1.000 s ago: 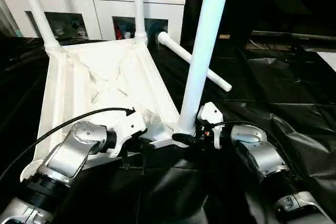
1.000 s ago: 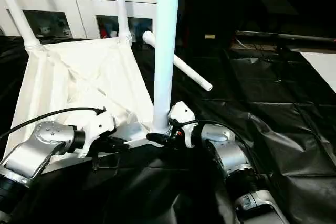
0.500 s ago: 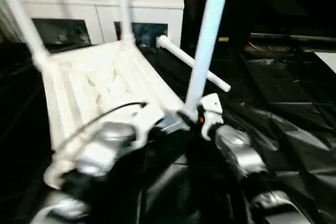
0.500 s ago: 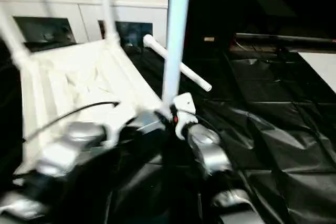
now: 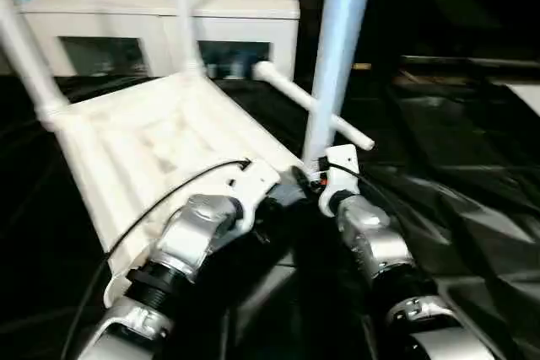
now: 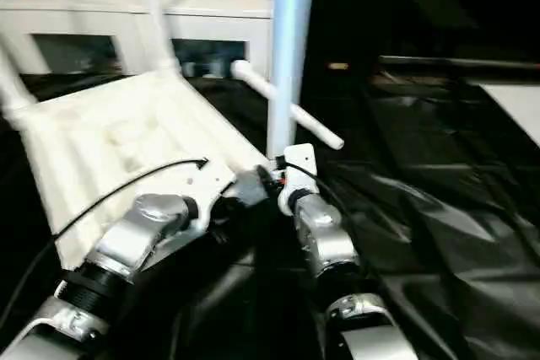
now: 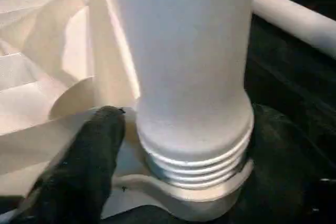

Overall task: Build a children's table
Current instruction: Rotate leg to tighten

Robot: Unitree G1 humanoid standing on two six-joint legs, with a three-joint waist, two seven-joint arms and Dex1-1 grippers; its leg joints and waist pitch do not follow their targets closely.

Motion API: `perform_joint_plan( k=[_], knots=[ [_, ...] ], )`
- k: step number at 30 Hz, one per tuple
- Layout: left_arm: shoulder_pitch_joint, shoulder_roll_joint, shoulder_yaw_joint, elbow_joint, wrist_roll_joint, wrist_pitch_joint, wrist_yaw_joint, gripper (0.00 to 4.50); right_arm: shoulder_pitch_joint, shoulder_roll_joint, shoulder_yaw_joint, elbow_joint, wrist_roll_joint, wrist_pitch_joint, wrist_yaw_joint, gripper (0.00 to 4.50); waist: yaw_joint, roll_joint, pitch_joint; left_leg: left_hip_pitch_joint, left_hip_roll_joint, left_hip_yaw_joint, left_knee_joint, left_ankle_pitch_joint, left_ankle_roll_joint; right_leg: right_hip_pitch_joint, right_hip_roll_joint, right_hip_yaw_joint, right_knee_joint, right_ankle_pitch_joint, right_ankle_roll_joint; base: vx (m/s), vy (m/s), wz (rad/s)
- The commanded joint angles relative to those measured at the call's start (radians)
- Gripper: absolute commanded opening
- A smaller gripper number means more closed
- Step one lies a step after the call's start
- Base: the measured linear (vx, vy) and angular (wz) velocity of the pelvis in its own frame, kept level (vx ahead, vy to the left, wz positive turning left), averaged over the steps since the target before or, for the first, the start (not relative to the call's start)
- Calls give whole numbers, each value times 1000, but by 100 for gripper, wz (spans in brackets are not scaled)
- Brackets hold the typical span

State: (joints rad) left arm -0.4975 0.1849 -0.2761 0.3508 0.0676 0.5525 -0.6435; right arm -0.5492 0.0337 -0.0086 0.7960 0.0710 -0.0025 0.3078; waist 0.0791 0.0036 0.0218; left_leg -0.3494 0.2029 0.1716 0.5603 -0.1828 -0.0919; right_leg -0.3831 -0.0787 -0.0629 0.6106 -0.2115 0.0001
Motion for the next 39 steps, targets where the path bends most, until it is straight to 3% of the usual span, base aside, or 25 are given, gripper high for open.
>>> perform_joint_plan(
  k=[1, 5, 6, 8, 9, 12, 14, 15, 16, 19, 21, 23, 26, 27, 29, 39],
  knots=[
    [46, 6, -26, 16, -26, -33, -40, 0, 10, 5, 74, -34, -6, 1, 109, 410, 2, -11, -29, -4, 19, -10, -72, -302, 15, 21, -63, 41, -110, -437, -81, 0, 0, 0],
    [74, 62, -37, -31, -32, -80, -116, 0, 39, -70, 108, -106, -13, -12, 243, 423, 7, -14, -33, -9, 23, -6, -69, -234, 35, 29, -61, 43, -99, -335, -106, 0, 0, 0],
    [89, 109, -43, -59, -35, -113, -171, 0, 60, -139, 136, -151, -16, -35, 342, 423, 11, -14, -34, -11, 23, -6, -67, -211, 43, 34, -60, 42, -96, -298, -115, 0, 0, 0],
    [103, 149, -51, -87, -44, -141, -227, 0, 75, -187, 150, -180, -13, -49, 424, 423, 14, -12, -36, -12, 23, -2, -62, -193, 52, 33, -60, 44, -90, -260, -125, 0, 0, 0],
    [107, 159, -53, -97, -49, -143, -244, 0, 78, -199, 152, -188, -11, -51, 445, 423, 15, -10, -36, -11, 23, 0, -59, -166, 61, 32, -56, 43, -84, -201, -151, 0, 0, 0],
    [144, 226, -61, -181, -105, -185, -385, 0, 108, -263, 163, -259, 40, -24, 595, 423, 15, -6, -38, -10, 27, -2, -59, -145, 68, 35, -54, 42, -74, -143, -175, 0, 0, 0],
    [161, 264, -67, -232, -135, -167, -453, 0, 123, -294, 169, -300, 67, -5, 665, 423, 17, -3, -41, -4, 29, 0, -54, -120, 80, 33, -51, 43, -65, -55, -206, 25, 14, 2],
    [168, 298, -75, -267, -152, -152, -500, 0, 135, -321, 179, -334, 91, 13, 723, 423, 21, 1, -45, -4, 28, 0, -47, -81, 98, 34, -44, 40, -51, 47, -234, 0, 0, 0],
    [173, 320, -82, -287, -162, -141, -529, 0, 141, -335, 187, -351, 102, 15, 753, 423, 23, 1, -47, -3, 29, 0, -45, -70, 103, 34, -44, 40, -48, 72, -242, 0, 0, 0],
    [177, 343, -89, -306, -173, -134, -561, 0, 149, -350, 199, -367, 109, 13, 787, 423, 26, 0, -49, -10, 25, 2, -34, -5, 120, 35, -42, 38, -35, 185, -268, 0, 0, 0],
    [180, 358, -87, -311, -178, -132, -582, 0, 161, -368, 221, -385, 103, 0, 837, 423, 26, -4, -47, -11, 25, 3, -34, -29, 119, 36, -46, 37, -37, 162, -271, 0, 0, 0],
    [175, 363, -78, -298, -167, -146, -580, 0, 168, -379, 236, -395, 92, -5, 869, 423, 28, -6, -41, -10, 28, 4, -40, -105, 98, 36, -52, 40, -47, 52, -258, 0, 0, 0],
    [172, 366, -74, -293, -166, -151, -573, 0, 168, -383, 242, -399, 88, -9, 874, 423, 27, -8, -37, -9, 29, 2, -47, -156, 65, 36, -56, 43, -56, -56, -232, 0, 0, 0],
    [172, 369, -74, -296, -170, -148, -575, 0, 167, -384, 244, -399, 88, -8, 873, 398, 27, -9, -36, -9, 29, 2, -47, -161, 56, 36, -56, 44, -57, -72, -226, 0, 0, 0],
    [172, 373, -74, -300, -175, -143, -577, 0, 164, -385, 246, -397, 89, -4, 875, 398, 27, -9, -36, -8, 29, 1, -48, -162, 49, 35, -55, 44, -56, -74, -223, 0, 0, 0],
    [166, 375, -71, -289, -174, -142, -575, 0, 155, -384, 253, -375, 84, -6, 879, 305, 28, -12, -40, -10, 25, 1, -40, -121, 62, 38, -52, 43, -46, 4, -241, 0, 0, 0]
  ],
)
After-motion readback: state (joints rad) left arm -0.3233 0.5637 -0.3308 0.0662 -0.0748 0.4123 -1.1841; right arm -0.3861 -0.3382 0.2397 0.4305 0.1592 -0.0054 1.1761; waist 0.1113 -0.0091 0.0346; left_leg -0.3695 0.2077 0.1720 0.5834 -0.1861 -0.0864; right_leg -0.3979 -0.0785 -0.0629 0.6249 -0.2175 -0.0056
